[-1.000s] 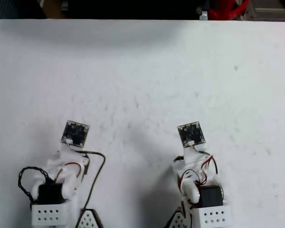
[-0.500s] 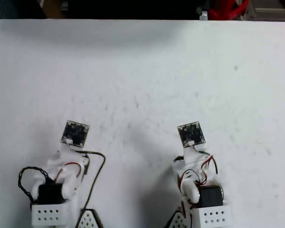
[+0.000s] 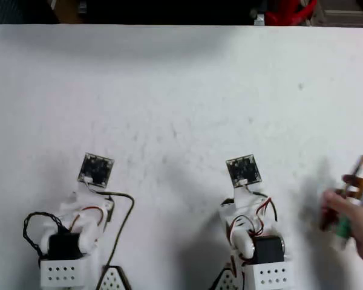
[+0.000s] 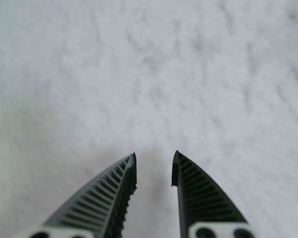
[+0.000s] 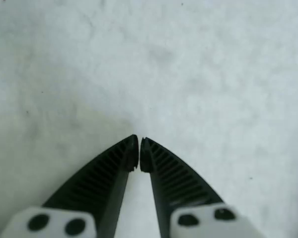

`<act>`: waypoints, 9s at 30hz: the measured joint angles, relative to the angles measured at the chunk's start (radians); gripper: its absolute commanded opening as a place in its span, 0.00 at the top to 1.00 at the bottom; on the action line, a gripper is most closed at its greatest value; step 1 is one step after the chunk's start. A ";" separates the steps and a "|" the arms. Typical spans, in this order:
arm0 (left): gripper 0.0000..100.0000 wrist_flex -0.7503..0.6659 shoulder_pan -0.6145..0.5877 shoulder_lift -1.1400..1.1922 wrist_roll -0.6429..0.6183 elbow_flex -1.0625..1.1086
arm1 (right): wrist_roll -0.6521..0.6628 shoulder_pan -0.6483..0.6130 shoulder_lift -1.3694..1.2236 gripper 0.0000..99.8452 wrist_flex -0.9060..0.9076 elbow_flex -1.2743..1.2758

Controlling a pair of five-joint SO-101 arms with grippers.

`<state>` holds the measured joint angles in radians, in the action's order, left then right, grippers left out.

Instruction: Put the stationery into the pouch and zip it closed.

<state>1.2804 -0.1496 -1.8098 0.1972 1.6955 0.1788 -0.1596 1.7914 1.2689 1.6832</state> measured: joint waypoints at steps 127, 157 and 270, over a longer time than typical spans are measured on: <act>0.86 0.000 0.000 0.000 0.000 0.000 | 0.000 0.002 0.000 0.98 0.000 0.000; 0.86 0.000 0.002 0.000 0.000 0.000 | 0.000 0.000 0.000 0.98 0.000 0.000; 0.78 -0.476 0.048 1.014 -0.130 -0.609 | -0.381 0.245 -3.033 0.96 0.270 -3.012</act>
<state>0.8048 -0.1020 -0.7956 0.0667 1.0863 -0.2018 0.0859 -1.2421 1.5390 -1.3288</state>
